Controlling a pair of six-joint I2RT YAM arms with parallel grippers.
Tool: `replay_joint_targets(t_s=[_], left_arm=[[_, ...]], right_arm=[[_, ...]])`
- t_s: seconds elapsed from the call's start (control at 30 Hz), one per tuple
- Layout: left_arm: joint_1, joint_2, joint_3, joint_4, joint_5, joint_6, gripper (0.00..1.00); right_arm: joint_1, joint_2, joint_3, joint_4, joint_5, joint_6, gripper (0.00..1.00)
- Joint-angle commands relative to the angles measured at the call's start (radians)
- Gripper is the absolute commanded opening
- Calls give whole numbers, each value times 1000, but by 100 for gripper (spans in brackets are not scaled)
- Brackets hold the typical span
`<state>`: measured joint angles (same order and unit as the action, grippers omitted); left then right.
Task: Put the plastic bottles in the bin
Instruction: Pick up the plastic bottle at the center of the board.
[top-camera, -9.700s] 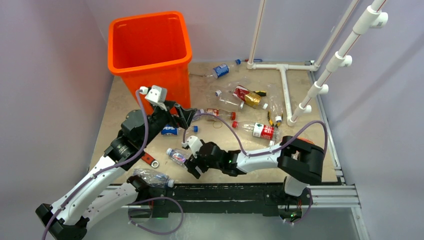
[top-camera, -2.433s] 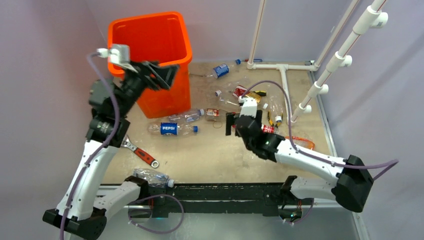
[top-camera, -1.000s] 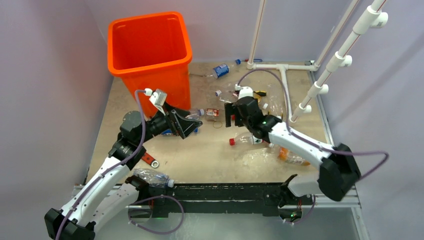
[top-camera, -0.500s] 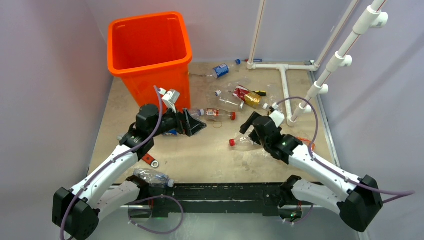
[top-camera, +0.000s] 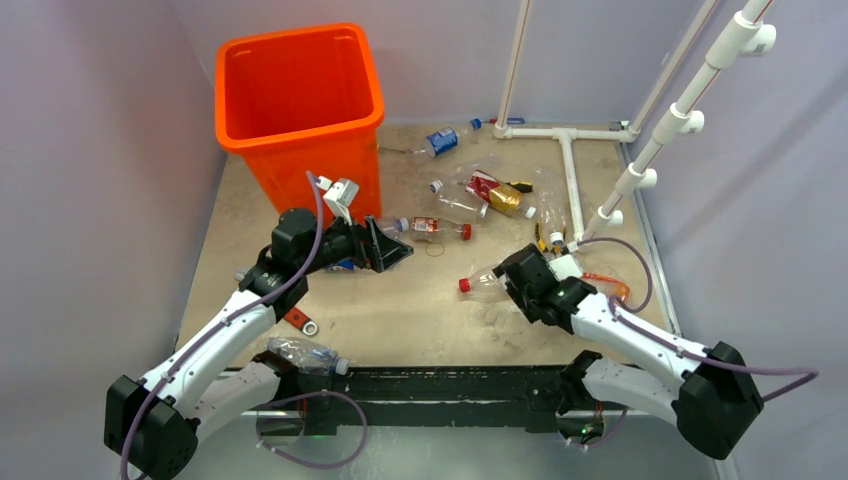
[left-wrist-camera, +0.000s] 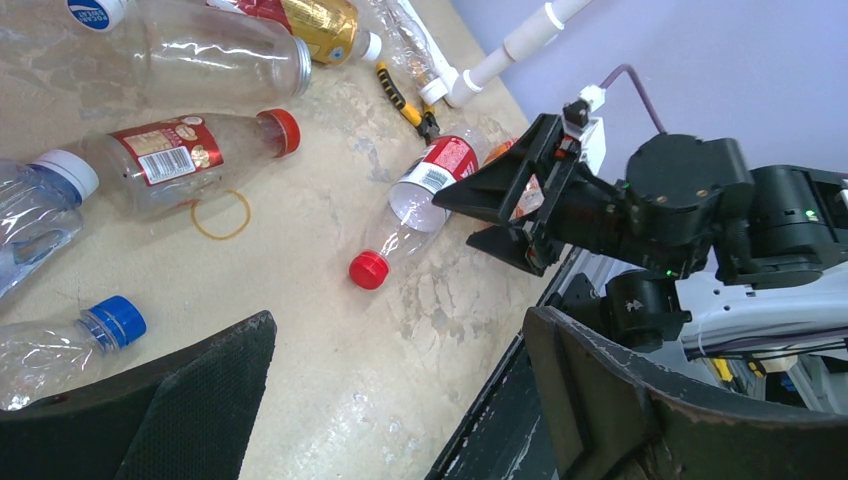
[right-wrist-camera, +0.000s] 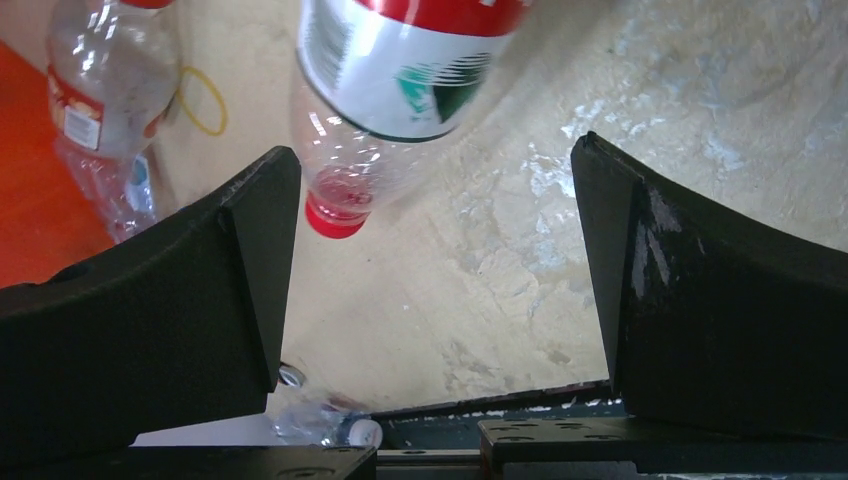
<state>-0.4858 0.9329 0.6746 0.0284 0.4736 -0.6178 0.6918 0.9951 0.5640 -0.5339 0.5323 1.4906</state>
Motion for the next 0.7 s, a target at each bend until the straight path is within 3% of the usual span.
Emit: replay_joint_targets(t_s=[0.0,0.3,0.67], left_arm=[[-5,-11,13,34,16,-13,95],[-5,-11,13,28,20,-11,95],[-5,-22,13,22,15,-9,95]], right_arm=[[-2,38,-33,-15,36,224,99],[-11,46,-134,170,86,364,98],[-112,190,-112,353,100,225,95]])
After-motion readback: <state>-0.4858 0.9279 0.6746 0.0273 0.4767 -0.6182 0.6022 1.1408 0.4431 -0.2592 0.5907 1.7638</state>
